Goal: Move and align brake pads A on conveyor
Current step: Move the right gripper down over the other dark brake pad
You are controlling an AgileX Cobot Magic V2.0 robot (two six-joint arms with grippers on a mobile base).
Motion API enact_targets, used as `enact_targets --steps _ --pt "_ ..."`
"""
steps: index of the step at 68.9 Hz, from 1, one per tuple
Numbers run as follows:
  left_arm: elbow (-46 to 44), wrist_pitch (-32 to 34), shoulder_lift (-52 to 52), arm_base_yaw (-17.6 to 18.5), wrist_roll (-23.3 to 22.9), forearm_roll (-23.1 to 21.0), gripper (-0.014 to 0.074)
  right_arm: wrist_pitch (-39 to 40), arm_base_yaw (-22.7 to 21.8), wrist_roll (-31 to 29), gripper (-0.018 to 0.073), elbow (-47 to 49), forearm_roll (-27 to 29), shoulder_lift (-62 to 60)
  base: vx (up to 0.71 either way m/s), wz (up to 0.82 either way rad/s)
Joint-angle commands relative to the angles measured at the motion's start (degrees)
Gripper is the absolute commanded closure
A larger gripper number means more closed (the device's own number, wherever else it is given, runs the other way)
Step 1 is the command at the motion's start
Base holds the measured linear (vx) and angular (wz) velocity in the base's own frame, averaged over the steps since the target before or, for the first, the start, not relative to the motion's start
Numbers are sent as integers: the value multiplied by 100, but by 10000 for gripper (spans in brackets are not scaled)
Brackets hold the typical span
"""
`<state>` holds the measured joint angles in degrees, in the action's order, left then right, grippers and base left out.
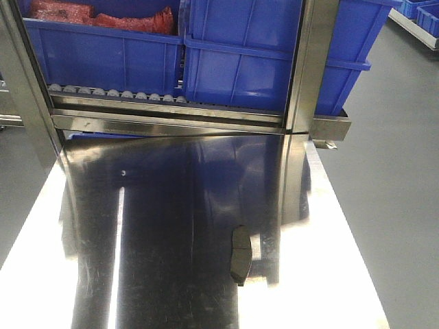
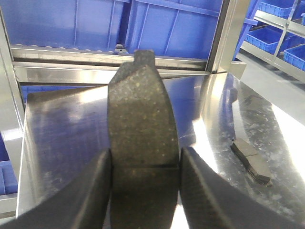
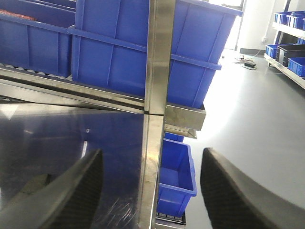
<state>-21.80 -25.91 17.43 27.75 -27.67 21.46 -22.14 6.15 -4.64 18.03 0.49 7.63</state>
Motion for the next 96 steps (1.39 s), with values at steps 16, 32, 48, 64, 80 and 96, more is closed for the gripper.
enact_targets --steps 16,32,48,64,80,96 --pt "-165 507 42 6 -46 45 603 487 -37 -5 130 144 -49 61 0 0" --pt "-165 507 42 6 -46 45 603 784 -37 26 130 144 -49 81 0 0" --pt "-165 502 41 6 -46 45 603 640 -37 134 157 420 166 1116 0 0" --pt "-165 502 41 6 -46 45 603 43 -37 152 161 1278 377 2704 0 0" --pt "-165 502 41 6 -46 45 603 25 -37 152 162 1426 596 3686 0 0" --pt "-165 502 41 6 -46 45 603 -1113 -37 -53 162 1921 729 4624 0 0"
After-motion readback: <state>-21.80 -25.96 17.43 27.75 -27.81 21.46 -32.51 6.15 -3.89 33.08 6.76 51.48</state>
